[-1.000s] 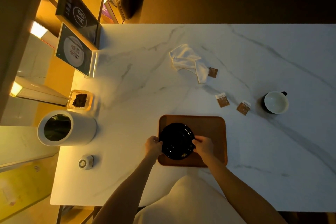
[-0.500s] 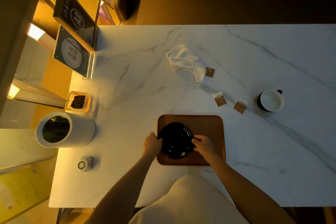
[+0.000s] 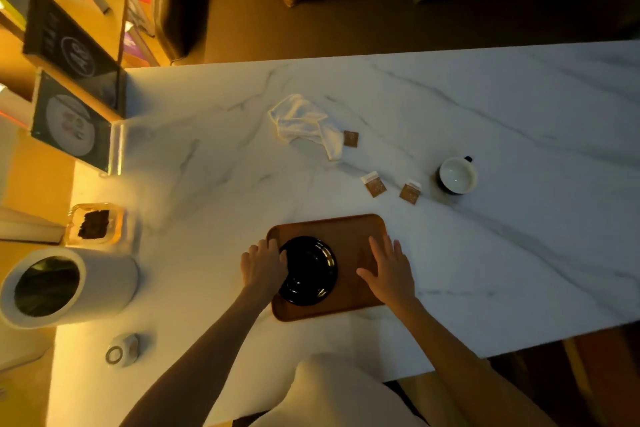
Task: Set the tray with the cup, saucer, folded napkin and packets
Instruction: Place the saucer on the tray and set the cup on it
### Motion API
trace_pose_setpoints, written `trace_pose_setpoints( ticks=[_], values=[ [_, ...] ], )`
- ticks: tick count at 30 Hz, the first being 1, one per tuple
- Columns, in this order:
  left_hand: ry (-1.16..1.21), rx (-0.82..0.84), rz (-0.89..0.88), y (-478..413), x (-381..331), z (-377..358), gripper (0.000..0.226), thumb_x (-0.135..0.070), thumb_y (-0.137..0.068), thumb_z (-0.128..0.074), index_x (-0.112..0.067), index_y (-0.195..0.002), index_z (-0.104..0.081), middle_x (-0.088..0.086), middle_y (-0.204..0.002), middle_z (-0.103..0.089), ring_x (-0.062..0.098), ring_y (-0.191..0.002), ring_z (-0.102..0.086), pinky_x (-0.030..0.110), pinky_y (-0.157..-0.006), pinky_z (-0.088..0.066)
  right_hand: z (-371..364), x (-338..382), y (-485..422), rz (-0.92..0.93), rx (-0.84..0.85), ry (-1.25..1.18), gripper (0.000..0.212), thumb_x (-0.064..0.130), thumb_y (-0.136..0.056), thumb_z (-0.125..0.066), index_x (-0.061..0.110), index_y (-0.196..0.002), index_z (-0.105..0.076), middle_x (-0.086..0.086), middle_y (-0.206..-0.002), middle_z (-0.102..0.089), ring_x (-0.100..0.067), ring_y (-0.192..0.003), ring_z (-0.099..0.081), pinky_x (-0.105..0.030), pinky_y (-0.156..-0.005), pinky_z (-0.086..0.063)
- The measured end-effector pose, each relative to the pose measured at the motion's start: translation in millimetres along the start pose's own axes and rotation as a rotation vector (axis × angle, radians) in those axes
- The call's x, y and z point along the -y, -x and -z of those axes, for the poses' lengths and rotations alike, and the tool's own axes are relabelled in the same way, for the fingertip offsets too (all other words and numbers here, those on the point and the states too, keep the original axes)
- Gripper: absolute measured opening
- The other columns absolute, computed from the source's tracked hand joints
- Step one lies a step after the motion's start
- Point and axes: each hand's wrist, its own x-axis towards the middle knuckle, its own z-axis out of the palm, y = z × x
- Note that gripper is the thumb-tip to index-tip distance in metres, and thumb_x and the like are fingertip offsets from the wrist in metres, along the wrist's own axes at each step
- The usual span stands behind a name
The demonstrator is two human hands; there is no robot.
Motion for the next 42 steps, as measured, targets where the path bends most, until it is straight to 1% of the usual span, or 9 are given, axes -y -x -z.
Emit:
trace_pose_setpoints(
  ticks=[8,13,17,25,30,33,36,39,42],
  values=[
    [-0.139,-0.004,-0.194,-35.4,-109.6,0.0,0.038,-0.041,-0.099,-0.035,-0.015,-0.116,-0.058,0.007,-0.116,-0.065,0.028,-0.108,-0.06,0.04,-0.092,-0.044,31.9,-101.8,-7.1,-0.087,-0.073,0.033,0.08,0.067,-0.088,-0.036,0.033,-0.152,-0.003,-0.005,-0.163,-0.007,-0.03,-0.15,-0.002,-0.048,-0.12,-0.012],
    [-0.166,0.077,-0.241,-72.5,-215.3,-8.9,0.034,-0.04,-0.097,-0.033,-0.017,-0.107,-0.056,0.007,-0.11,-0.064,0.028,-0.102,-0.06,0.041,-0.088,-0.041,72.3,-205.1,-41.7,-0.193,-0.101,-0.031,0.079,0.067,-0.088,-0.037,0.029,-0.152,-0.012,-0.006,-0.161,-0.017,-0.031,-0.148,-0.011,-0.05,-0.118,-0.018],
    [-0.192,0.021,-0.324,-107.6,-295.0,-9.2,0.033,-0.04,-0.096,-0.039,-0.017,-0.11,-0.059,0.009,-0.114,-0.065,0.03,-0.108,-0.062,0.042,-0.09,-0.045,99.1,-261.3,-89.1,-0.221,-0.117,-0.065,0.079,0.065,-0.088,-0.039,0.025,-0.152,-0.015,-0.009,-0.16,-0.02,-0.032,-0.147,-0.015,-0.051,-0.116,-0.024],
    [-0.151,0.054,-0.421,-163.0,-386.4,-7.1,0.049,-0.05,-0.098,-0.033,-0.016,-0.132,-0.044,0.008,-0.128,-0.059,0.029,-0.116,-0.057,0.043,-0.101,-0.041,121.1,-271.8,-164.6,-0.114,-0.126,-0.298,0.076,0.062,-0.09,-0.043,0.021,-0.15,-0.023,-0.007,-0.153,-0.036,-0.029,-0.141,-0.031,-0.048,-0.11,-0.034],
    [-0.203,0.141,-0.532,-180.2,-404.4,-7.1,0.043,-0.043,-0.101,-0.033,-0.016,-0.133,-0.041,0.006,-0.132,-0.055,0.028,-0.12,-0.054,0.043,-0.102,-0.041,121.1,-259.7,-186.7,-0.11,-0.11,-0.517,0.076,0.061,-0.089,-0.044,0.018,-0.149,-0.025,-0.008,-0.145,-0.046,-0.026,-0.131,-0.047,-0.044,-0.102,-0.045],
    [0.004,0.284,-0.441,-182.3,-408.1,-10.4,0.035,-0.033,-0.103,-0.032,-0.012,-0.131,-0.041,0.014,-0.125,-0.059,0.033,-0.11,-0.059,0.045,-0.093,-0.048,115.6,-261.7,-191.1,-0.137,-0.062,-0.578,0.073,0.056,-0.092,-0.044,0.024,-0.152,-0.016,-0.01,-0.141,-0.052,-0.03,-0.123,-0.056,-0.042,-0.096,-0.048],
    [0.33,0.422,-0.253,-181.9,-413.3,-14.1,0.037,-0.022,-0.104,-0.034,-0.008,-0.137,-0.04,0.021,-0.129,-0.058,0.037,-0.114,-0.058,0.046,-0.096,-0.048,112.7,-262.5,-192.5,-0.166,-0.007,-0.725,0.067,0.045,-0.096,-0.047,0.032,-0.151,-0.012,-0.016,-0.131,-0.058,-0.033,-0.112,-0.06,-0.038,-0.089,-0.049],
    [0.708,0.496,0.005,-181.4,-420.2,-13.9,0.039,-0.011,-0.1,-0.039,-0.002,-0.138,-0.044,0.025,-0.134,-0.052,0.041,-0.118,-0.055,0.053,-0.096,-0.051,116.0,-259.7,-193.9,-0.207,0.051,-1.04,0.068,0.033,-0.096,-0.053,0.033,-0.151,-0.014,-0.015,-0.139,-0.048,-0.035,-0.117,-0.056,-0.049,-0.086,-0.057],
    [0.771,0.473,0.059,-177.4,-419.3,-11.3,0.038,-0.006,-0.097,-0.041,0.0,-0.135,-0.048,0.027,-0.132,-0.054,0.043,-0.114,-0.058,0.054,-0.089,-0.055,122.0,-250.9,-193.8,-0.231,0.028,-1.084,0.066,0.022,-0.095,-0.054,0.028,-0.151,-0.019,-0.016,-0.142,-0.045,-0.038,-0.121,-0.051,-0.055,-0.088,-0.054]
  ],
)
